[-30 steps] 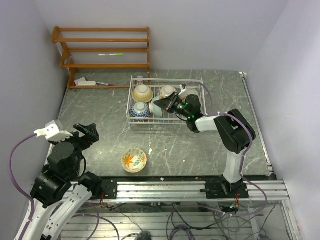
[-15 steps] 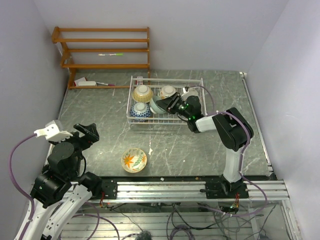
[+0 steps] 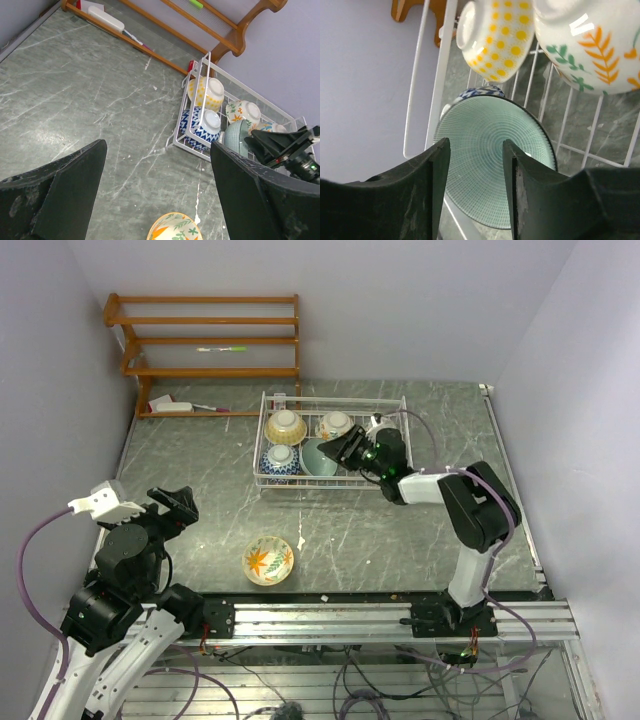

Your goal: Load the bowls into the dish rack

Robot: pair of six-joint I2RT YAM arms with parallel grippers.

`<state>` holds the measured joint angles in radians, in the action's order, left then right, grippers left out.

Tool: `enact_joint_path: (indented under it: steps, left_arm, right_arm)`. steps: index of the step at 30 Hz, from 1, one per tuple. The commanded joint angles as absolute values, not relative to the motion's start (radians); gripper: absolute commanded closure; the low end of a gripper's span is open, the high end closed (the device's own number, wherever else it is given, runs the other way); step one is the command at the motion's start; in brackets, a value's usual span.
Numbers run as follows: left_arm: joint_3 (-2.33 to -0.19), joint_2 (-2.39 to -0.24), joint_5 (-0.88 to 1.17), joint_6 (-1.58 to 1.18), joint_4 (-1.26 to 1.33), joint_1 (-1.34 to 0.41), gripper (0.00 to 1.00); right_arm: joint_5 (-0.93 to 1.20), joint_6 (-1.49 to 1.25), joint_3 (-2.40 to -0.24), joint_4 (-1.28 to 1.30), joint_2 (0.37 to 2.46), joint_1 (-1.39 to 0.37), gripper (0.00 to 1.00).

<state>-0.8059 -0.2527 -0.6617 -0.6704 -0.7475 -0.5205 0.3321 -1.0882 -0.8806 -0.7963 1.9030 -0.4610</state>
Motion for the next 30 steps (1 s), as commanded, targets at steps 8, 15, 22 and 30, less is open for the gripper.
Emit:
enact_joint_path:
  steps: [8, 15, 22, 30]
  left_arm:
    - [-0.823, -0.259, -0.676, -0.674, -0.732, -0.518, 0.05]
    - [-0.822, -0.249, -0.677, -0.675, -0.733, -0.518, 0.05]
    - [-0.823, -0.248, -0.676, -0.677, -0.736, -0.518, 0.05]
    - [-0.823, -0.244, -0.674, -0.675, -0.735, -0.518, 0.05]
  right_arm:
    - [0.202, -0.709, -1.142, -0.277, 1.754, -0.526, 0.47]
    - [0.04, -0.526, -1.324, 0.052, 1.788, -0.639, 0.44]
    - [-0.038, -0.457, -1.393, 0.178, 1.822, -0.693, 0.45]
    - [-0.041, -0.449, -1.393, 0.157, 1.85, -0.719, 0.49]
